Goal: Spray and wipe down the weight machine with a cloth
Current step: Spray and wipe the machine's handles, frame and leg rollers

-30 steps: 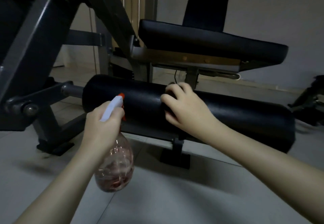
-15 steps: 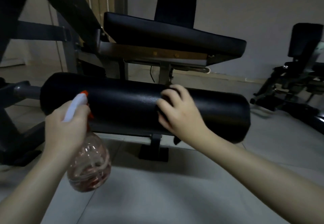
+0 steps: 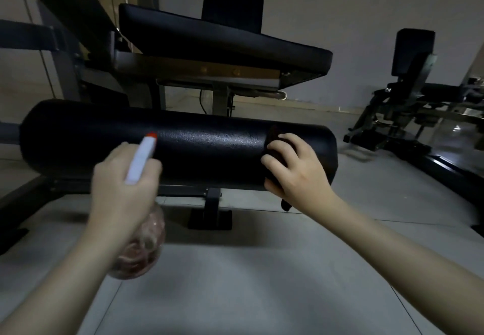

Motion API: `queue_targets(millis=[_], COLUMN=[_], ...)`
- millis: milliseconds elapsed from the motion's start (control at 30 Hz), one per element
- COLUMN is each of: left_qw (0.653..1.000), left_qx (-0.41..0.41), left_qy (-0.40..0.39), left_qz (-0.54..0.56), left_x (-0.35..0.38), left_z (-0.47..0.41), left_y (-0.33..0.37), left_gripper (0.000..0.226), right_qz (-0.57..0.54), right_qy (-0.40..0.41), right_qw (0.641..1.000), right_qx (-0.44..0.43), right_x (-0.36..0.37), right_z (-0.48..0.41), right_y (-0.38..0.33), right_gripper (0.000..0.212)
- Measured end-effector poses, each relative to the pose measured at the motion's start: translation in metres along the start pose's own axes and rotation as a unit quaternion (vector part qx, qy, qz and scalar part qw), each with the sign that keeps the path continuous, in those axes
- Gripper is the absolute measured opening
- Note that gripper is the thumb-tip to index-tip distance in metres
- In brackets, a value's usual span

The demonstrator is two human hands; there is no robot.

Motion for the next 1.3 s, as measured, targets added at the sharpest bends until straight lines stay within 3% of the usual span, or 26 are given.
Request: queue_targets(millis=[233, 400, 533, 667, 800, 933, 1100, 1300], left_qw=[1.0, 1.0, 0.999, 0.999, 0.998, 0.997, 0.997, 0.994], left_qx=[0.023, 0.003, -0.02, 0.007, -0.012, -0.038, -0.071, -0.075], left_qy=[-0.004, -0.02, -0.028, -0.036, -0.017, 0.012, 0.012, 0.027], left_qz=[-0.006, 0.013, 0.018, 0.022, 0.059, 0.066, 0.04, 0.077], left_x=[0.013, 0.015, 0.012, 0.011, 0.003, -0.015, -0.028, -0.033], left_z=[0.001, 0.006, 0.011, 0.009, 0.005, 0.004, 0.003, -0.007], left_y=[0.026, 0.02, 0.02, 0.025, 0.009, -0.011, -0.035, -0.034], left_gripper=[0.028, 0.029, 0.015, 0.042, 0.016, 0.024, 0.02, 0.02], right_qz=[0.036, 0.019, -0.022, -0.057, -0.07, -0.071, -0.081, -0.151], right_qy=[-0.003, 0.032, 0.083, 0.039, 0.008, -0.008, -0.056, -0.112], right_qw=[0.999, 0.998, 0.99, 0.995, 0.997, 0.997, 0.988, 0.961], right_qx=[-0.01, 0.055, 0.112, 0.068, 0.043, 0.025, 0.117, 0.203], right_x=[-0.017, -0.031, -0.014, 0.021, 0.034, 0.031, 0.036, 0.055], right_z=[0.035, 0.076, 0.042, -0.029, -0.059, -0.059, -0.084, -0.106], right_y=[0.024, 0.056, 0.026, -0.027, -0.043, -0.038, -0.015, 0.023], right_gripper=[0.026, 0.023, 0.022, 0.02, 0.02, 0.024, 0.034, 0.03])
Point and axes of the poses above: each hand's wrist, its own z-axis away from the middle knuckle, its own x-axis out of the palm, y = z × x, the point moved 9 cm from there along -z, towards the middle knuckle, and after that the axes turned 3 degrees about -z, right-handed, at the moved point
